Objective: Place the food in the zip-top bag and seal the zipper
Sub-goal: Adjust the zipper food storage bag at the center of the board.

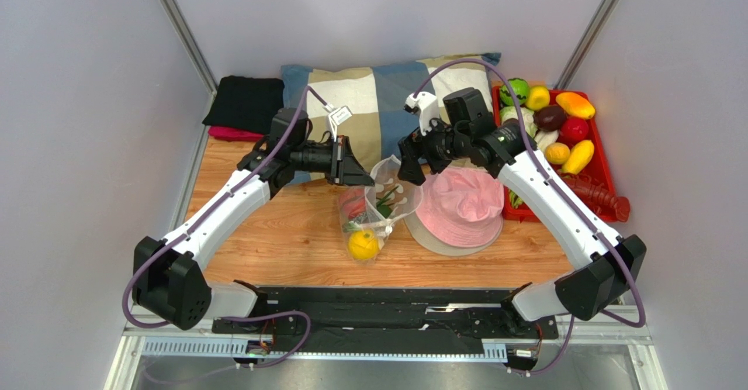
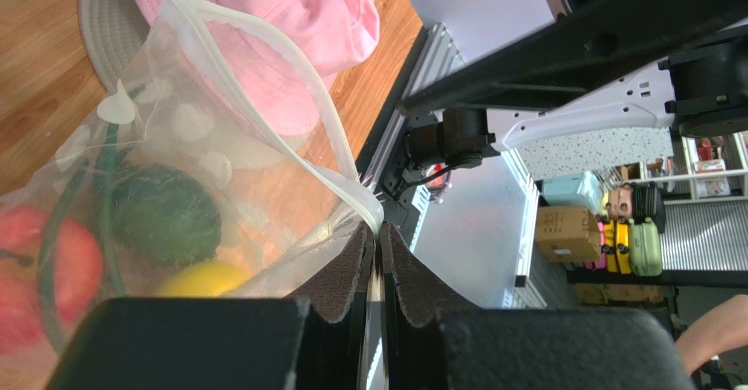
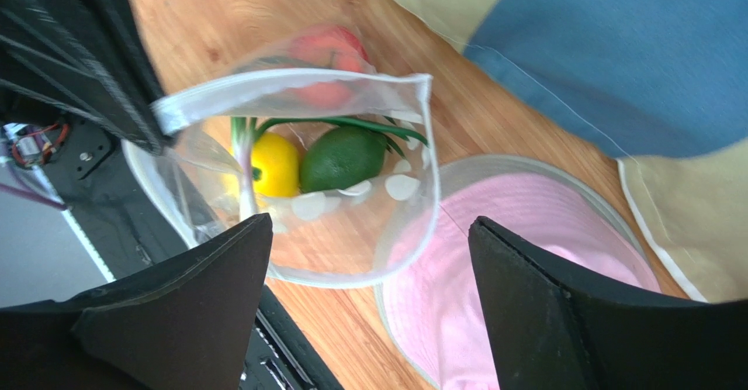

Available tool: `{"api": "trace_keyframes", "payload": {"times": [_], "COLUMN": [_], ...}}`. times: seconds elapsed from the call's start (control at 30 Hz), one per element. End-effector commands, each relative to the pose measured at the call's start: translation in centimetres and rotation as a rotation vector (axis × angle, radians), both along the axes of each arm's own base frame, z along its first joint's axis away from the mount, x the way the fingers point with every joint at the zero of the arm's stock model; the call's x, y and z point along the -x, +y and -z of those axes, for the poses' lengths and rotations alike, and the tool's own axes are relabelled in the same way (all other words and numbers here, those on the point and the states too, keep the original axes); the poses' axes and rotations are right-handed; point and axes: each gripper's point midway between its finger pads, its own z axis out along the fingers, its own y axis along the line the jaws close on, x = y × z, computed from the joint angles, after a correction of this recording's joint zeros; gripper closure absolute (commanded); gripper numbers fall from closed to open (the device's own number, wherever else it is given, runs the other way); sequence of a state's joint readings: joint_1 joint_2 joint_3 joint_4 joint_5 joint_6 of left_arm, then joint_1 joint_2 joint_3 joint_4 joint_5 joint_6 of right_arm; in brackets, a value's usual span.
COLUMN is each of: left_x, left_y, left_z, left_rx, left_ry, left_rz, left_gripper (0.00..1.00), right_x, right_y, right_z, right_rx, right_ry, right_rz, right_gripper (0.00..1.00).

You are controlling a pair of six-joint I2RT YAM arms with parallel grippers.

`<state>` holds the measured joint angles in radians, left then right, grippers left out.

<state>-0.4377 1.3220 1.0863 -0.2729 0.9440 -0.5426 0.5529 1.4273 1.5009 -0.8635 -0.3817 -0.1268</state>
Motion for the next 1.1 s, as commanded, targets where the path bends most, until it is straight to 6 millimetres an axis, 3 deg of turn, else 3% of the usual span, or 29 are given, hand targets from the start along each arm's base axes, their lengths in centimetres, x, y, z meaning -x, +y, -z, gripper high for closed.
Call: {"api": "trace_keyframes", "payload": {"times": [0.0, 0.17, 0.3, 0.33, 0.37, 0.43, 0.5, 0.57, 0.6, 0.63, 0.93, 1.07], "left_x": [0.4, 0.2, 0.1, 0.0, 0.1, -0.1, -0.6, -1.6, -2.2, -2.6, -3.3, -3.1], "left_y": [0.1, 0.0, 0.0, 0.0, 0.1, 0.3, 0.6, 1.4, 1.6, 2.2, 1.6, 1.6], "left_z": [-2.4, -2.3, -2.1, -2.0, -1.9, -1.6, -1.0, -0.2, -0.9, 0.4, 0.8, 0.4], "left_rx": [0.043, 0.041, 0.036, 0.032, 0.028, 0.005, -0.037, -0.121, -0.144, -0.214, -0.238, -0.226], "left_ry": [-0.084, -0.078, -0.074, -0.072, -0.068, -0.067, -0.070, -0.072, -0.089, -0.071, -0.027, -0.021], "left_rz": [0.025, 0.024, 0.018, 0.015, 0.015, -0.004, -0.039, -0.102, -0.126, -0.149, -0.125, -0.122], "left_gripper": [0.87, 0.87, 0.87, 0.87, 0.87, 0.87, 0.90, 0.96, 0.98, 1.00, 1.00, 1.00], "right_x": [1.0, 3.7, 3.2, 3.0, 3.1, 2.0, 1.6, 1.4, 1.4, 1.2, -1.1, -2.5], "right_y": [-2.9, -3.4, -2.7, -2.4, -1.6, -1.2, -0.8, 0.2, 0.5, 0.8, 0.8, 1.1], "right_z": [3.1, 7.8, 8.9, 8.7, 8.4, 6.3, 4.3, 0.6, -0.4, -1.4, 2.7, 2.3], "right_rx": [0.096, 0.130, 0.113, 0.093, 0.051, -0.015, -0.090, -0.175, -0.194, -0.213, -0.090, -0.075], "right_ry": [0.102, 0.263, 0.316, 0.336, 0.367, 0.365, 0.383, 0.355, 0.336, 0.316, 0.342, 0.300], "right_rz": [0.093, 0.086, 0.088, 0.090, 0.064, 0.066, 0.065, 0.018, -0.001, -0.014, -0.044, -0.049], "right_gripper": [0.15, 0.17, 0.26, 0.48, 0.63, 1.00, 1.00, 1.00, 1.00, 1.00, 1.00, 1.00]}}
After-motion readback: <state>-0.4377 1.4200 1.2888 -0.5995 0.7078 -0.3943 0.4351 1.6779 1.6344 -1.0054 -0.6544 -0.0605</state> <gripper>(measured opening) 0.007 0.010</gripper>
